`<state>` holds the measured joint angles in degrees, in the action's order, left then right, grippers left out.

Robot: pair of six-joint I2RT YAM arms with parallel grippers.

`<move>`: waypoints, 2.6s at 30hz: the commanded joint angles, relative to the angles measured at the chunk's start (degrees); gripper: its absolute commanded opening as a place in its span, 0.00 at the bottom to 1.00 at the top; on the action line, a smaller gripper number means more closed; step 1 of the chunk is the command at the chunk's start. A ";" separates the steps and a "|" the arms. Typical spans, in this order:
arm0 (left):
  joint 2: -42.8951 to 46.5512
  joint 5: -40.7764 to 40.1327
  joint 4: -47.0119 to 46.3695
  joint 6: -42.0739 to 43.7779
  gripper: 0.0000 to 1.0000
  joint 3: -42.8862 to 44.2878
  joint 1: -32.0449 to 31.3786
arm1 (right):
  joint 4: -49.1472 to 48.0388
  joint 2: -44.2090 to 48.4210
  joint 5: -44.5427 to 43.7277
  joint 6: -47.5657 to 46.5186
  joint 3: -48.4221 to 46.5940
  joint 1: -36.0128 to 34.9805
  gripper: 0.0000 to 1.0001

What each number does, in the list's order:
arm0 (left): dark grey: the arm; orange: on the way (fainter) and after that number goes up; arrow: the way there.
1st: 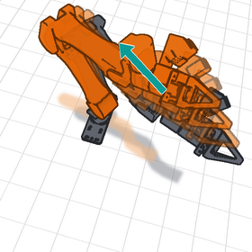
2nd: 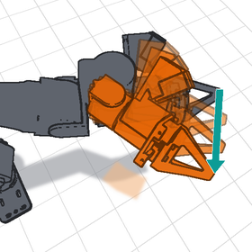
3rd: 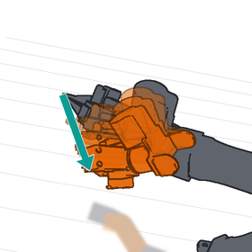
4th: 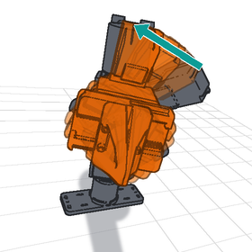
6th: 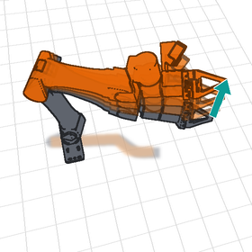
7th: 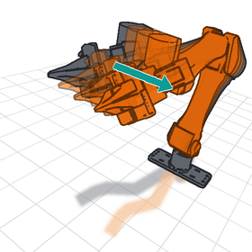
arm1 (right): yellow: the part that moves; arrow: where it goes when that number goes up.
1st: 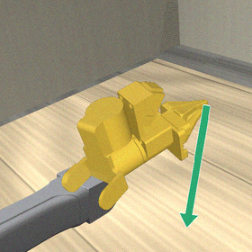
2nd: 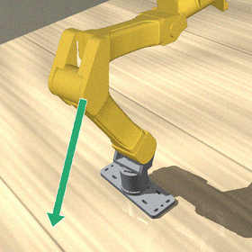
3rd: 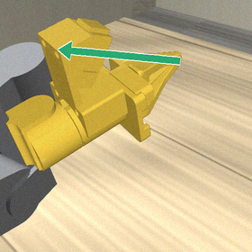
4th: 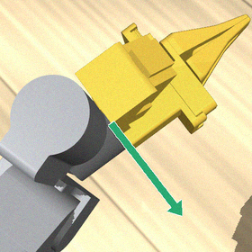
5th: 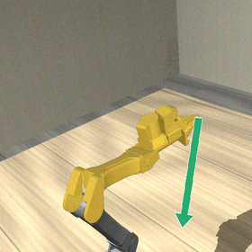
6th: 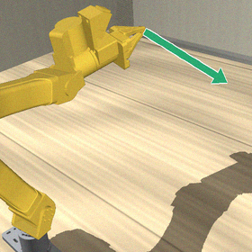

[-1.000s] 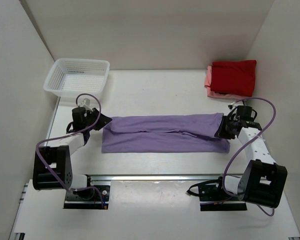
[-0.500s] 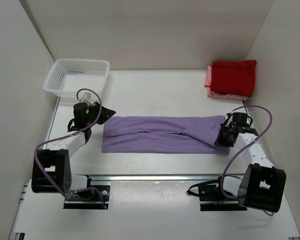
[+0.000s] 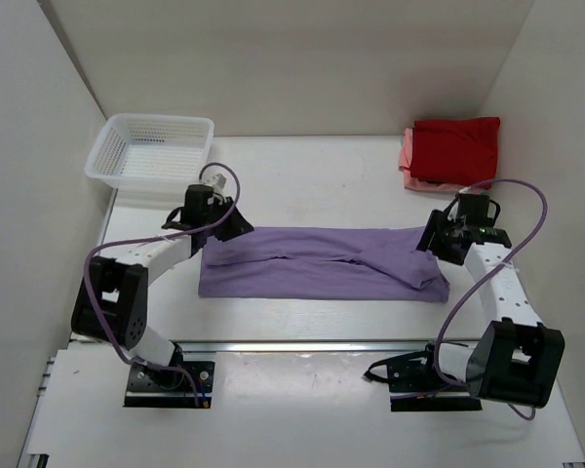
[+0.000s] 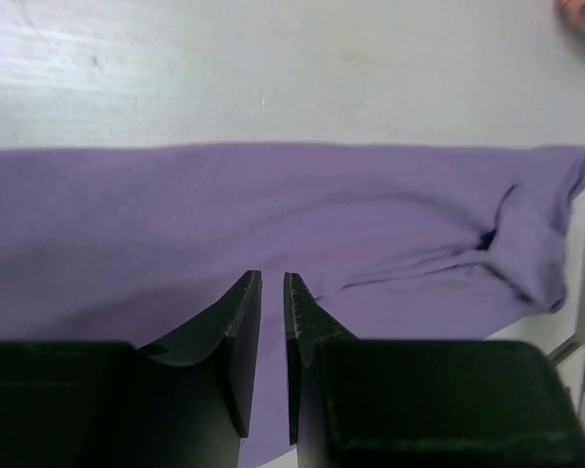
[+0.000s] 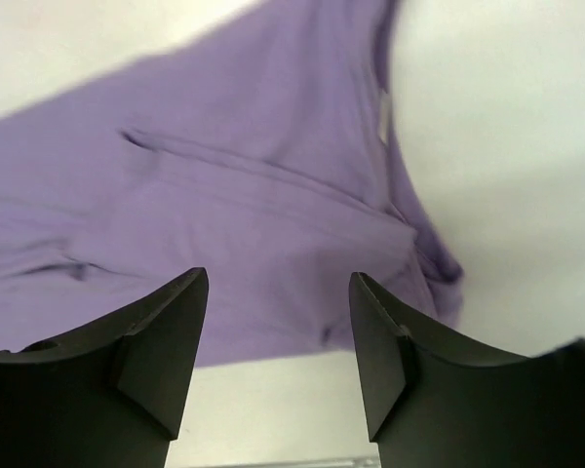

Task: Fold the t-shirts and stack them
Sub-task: Rotate the tshirt 90 degrees

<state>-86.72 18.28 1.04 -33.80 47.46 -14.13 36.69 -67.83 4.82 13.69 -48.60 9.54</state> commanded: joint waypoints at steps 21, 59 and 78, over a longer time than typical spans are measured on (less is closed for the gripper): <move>-11.65 1.66 38.51 -2.14 0.15 6.42 -13.46 | -0.13 -43.60 5.72 6.00 -31.95 -16.22 0.36; -52.84 7.12 30.51 1.28 0.12 75.76 -15.40 | -19.09 -17.86 25.93 7.56 -9.80 -39.31 0.22; -72.62 -2.28 43.70 -1.61 0.10 98.70 -12.33 | -12.70 -28.59 4.68 9.26 -3.17 -43.30 0.14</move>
<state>-157.07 20.93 40.29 -34.00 144.42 -28.03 16.80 -96.55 22.09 26.63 -50.72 -36.42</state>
